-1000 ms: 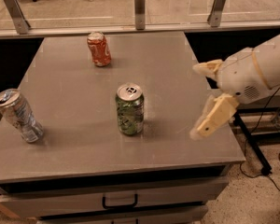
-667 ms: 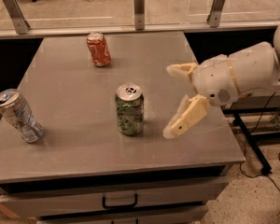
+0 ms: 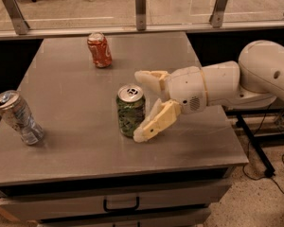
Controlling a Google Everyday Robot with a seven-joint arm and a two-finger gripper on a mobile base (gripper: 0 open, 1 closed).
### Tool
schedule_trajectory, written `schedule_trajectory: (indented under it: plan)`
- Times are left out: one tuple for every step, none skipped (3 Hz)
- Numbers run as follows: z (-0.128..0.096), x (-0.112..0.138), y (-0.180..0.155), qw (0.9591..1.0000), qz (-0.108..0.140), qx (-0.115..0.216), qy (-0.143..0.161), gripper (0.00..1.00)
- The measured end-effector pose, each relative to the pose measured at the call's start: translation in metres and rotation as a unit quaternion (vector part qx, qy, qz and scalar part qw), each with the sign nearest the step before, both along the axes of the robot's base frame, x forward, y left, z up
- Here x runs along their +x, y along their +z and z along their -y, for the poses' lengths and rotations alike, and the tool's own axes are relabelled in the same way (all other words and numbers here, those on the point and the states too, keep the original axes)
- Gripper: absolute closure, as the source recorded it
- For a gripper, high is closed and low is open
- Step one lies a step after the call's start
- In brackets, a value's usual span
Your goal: Pick green can
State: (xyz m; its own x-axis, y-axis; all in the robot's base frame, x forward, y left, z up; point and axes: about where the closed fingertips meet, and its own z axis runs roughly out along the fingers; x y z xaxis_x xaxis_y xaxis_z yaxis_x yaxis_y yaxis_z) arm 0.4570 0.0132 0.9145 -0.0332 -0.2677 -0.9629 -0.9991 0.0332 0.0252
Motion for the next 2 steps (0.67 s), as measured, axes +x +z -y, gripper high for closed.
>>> schedule_trajectory:
  plan:
    - [-0.016,0.006,-0.013,0.9992,-0.001,0.040,-0.001,0.00]
    - [-0.027,0.022,-0.021,0.9973,0.011,0.072,-0.006,0.18]
